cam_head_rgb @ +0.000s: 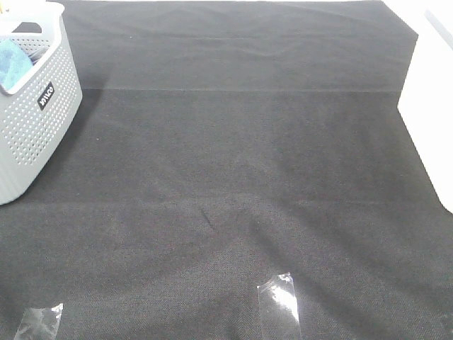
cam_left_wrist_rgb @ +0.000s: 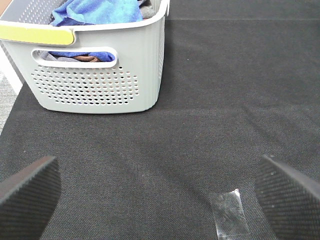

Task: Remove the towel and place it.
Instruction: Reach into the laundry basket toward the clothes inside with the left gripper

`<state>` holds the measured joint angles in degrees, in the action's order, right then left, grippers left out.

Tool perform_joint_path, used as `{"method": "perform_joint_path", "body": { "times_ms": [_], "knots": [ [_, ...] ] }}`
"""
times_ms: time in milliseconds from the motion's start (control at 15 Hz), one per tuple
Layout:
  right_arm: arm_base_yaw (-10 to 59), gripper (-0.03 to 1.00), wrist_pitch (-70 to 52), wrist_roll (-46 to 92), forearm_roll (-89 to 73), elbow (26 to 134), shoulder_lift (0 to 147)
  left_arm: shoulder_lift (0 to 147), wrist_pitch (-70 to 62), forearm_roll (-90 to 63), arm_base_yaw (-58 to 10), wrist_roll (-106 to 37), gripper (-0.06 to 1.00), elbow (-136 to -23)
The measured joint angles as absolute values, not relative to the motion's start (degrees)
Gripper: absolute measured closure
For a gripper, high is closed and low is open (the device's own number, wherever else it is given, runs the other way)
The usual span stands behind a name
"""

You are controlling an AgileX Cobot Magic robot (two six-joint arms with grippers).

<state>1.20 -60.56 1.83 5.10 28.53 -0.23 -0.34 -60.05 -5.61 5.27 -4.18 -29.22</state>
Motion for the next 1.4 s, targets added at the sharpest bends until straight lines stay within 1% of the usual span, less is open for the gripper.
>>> {"method": "perform_joint_path", "body": {
  "times_ms": [133, 267, 400, 533, 667, 867, 1000, 1267, 1400],
  "knots": [
    [1.2, 0.20, -60.6, 1.8, 5.1, 28.5, -0.2, -0.3, -60.0, -5.6, 5.3, -4.3, -0.04, -29.2],
    [1.2, 0.20, -60.6, 1.8, 5.1, 28.5, -0.2, 0.5, -61.1, -5.6, 5.3, -7.3, -0.04, -29.9],
    [1.2, 0.20, -60.6, 1.8, 5.1, 28.5, -0.2, 6.7, -64.1, -5.1, 5.3, -11.5, -0.04, -34.1],
    [1.2, 0.20, -60.6, 1.8, 5.1, 28.5, -0.2, 16.4, -65.4, -4.9, 5.3, -18.2, -0.05, -41.0],
    [1.2, 0.20, -60.6, 1.8, 5.1, 28.5, -0.2, 27.2, -64.0, -4.5, 5.3, -25.7, -0.05, -48.5],
    [1.2, 0.20, -60.6, 1.8, 5.1, 28.5, -0.2, 45.8, -64.4, -3.4, 5.3, -42.9, -0.05, -62.6],
    [1.2, 0.20, -60.6, 1.8, 5.1, 28.5, -0.2, 58.0, -65.1, -0.7, 5.3, -50.8, -0.05, -73.0],
    [1.2, 0.20, -60.6, 1.8, 5.1, 28.5, -0.2, 80.8, -67.3, 10.0, 5.3, -54.0, -0.05, -90.9],
    [1.2, 0.20, -60.6, 1.8, 5.1, 28.5, -0.2, 88.8, -67.3, 12.6, 6.2, -54.0, -0.05, -96.6]
  ]
}}
